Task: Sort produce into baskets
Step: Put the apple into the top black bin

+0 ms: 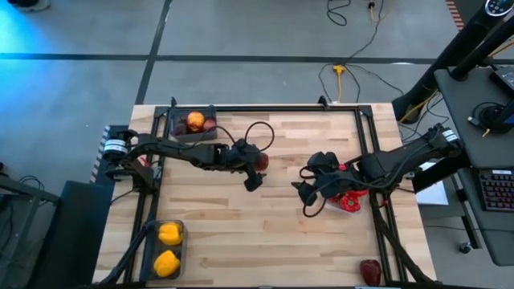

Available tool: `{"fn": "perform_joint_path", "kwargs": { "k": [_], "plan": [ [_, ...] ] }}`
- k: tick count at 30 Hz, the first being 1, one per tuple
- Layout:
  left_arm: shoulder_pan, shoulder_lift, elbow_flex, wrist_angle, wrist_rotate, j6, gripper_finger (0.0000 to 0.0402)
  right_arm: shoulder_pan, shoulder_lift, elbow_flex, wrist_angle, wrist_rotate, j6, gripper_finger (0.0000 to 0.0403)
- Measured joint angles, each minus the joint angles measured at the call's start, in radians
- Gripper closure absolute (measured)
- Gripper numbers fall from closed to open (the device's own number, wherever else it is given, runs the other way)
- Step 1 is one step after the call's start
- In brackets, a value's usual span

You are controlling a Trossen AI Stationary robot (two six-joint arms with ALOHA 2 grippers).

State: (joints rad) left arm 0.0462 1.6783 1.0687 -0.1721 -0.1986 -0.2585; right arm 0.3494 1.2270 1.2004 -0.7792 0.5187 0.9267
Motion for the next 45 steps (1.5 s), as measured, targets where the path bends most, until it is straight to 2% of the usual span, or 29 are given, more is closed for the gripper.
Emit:
{"fn": "perform_joint_path", "kwargs": {
  "k": [4,10,22,28,31,33,37,41,45],
  "plan": [
    [0.012,0.018,0.000,0.010,-0.005,0.026,0.0003,0.000,0.001,-0.024,0.001,-0.003,0.045,0.0035],
    [0.022,0.107,0.001,0.059,-0.080,0.064,0.0002,0.000,0.005,-0.050,0.002,-0.003,0.101,0.0035],
    [0.037,0.255,0.084,0.005,-0.108,0.117,0.0002,0.046,0.122,-0.051,0.050,-0.067,0.184,0.0035],
    [0.033,0.319,0.089,-0.058,-0.103,0.012,0.0002,0.070,0.174,-0.049,0.052,-0.082,0.207,0.0035],
    [0.035,0.333,0.091,-0.092,-0.061,-0.030,0.0009,0.072,0.181,-0.049,0.050,-0.082,0.207,0.0035],
    [0.035,0.326,0.091,-0.124,-0.043,-0.031,0.0027,0.072,0.180,-0.049,0.047,-0.082,0.201,0.0035],
    [0.030,0.272,0.084,-0.194,-0.020,-0.030,0.0089,0.072,0.169,-0.048,0.009,-0.076,0.198,0.0035],
    [0.029,0.145,0.072,-0.316,-0.002,-0.030,0.0094,0.072,0.155,-0.047,-0.037,-0.060,0.198,0.0035],
    [0.033,-0.031,0.080,-0.412,-0.099,-0.016,0.0094,0.072,0.153,-0.047,-0.043,-0.002,0.197,0.0035]
  ]
}}
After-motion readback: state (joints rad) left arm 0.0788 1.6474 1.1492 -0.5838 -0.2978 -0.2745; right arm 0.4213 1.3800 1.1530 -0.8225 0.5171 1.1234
